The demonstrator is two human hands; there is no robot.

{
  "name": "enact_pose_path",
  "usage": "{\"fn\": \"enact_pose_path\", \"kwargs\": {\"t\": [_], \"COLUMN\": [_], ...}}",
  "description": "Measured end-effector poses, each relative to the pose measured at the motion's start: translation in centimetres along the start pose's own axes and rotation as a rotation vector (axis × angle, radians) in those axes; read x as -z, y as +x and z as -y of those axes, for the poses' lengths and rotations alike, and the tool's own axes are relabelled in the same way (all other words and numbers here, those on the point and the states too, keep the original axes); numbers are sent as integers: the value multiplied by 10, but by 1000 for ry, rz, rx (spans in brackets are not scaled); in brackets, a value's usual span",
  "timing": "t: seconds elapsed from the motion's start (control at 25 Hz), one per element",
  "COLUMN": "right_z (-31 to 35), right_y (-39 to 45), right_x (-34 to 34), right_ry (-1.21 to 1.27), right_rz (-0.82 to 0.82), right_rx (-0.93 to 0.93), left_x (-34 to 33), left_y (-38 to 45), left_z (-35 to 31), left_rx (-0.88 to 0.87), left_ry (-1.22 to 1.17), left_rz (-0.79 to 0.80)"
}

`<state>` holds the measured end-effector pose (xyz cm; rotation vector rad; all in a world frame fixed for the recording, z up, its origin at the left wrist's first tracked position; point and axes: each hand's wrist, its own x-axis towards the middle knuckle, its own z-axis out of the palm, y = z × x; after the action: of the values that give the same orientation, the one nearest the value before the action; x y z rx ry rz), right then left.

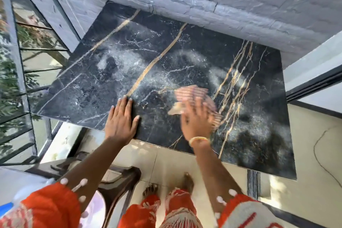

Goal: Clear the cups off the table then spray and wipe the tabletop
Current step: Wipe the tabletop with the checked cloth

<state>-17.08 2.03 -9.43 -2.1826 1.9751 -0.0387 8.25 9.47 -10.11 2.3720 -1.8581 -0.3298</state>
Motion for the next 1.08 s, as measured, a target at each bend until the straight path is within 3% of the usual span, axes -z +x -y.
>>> {"fn": "enact_pose_path", "kwargs": {"t": [0.08,0.2,0.32,0.36,0.44,0.56,0.64,0.72,0.8,0.96,1.08], "right_z": [-52,-88,-39,-9,54,140,167,157,124,14,-81], "right_y": [11,17,54,71,103,132,151,189,232,302,301], "right_x": [10,18,19,17,10,-3,-5,0,4,22,36], "right_ry": [-20,16,118,118,60,-2,-31,-33,-22,-25,-4], "right_rz": [-94,-111,-58,-47,-49,6,92,131,118,-7,-29], "right_rx": [-255,-475,-706,-697,-499,64,387,543,474,62,-226], "left_x": [5,6,4,3,2,1,0,1,2,3,0], "left_y": [8,17,36,42,58,73,77,89,111,172,213], "left_z": [2,0,-2,-2,0,-1,-10,-23,-37,-68,-91], "left_rx": [0,-15,4,18,50,100,135,129,69,-6,-85], "left_ry": [15,25,2,-8,-32,-46,-68,-83,-58,-15,-39], "left_rz": [14,24,8,2,-11,-7,-21,-34,-23,17,41]}}
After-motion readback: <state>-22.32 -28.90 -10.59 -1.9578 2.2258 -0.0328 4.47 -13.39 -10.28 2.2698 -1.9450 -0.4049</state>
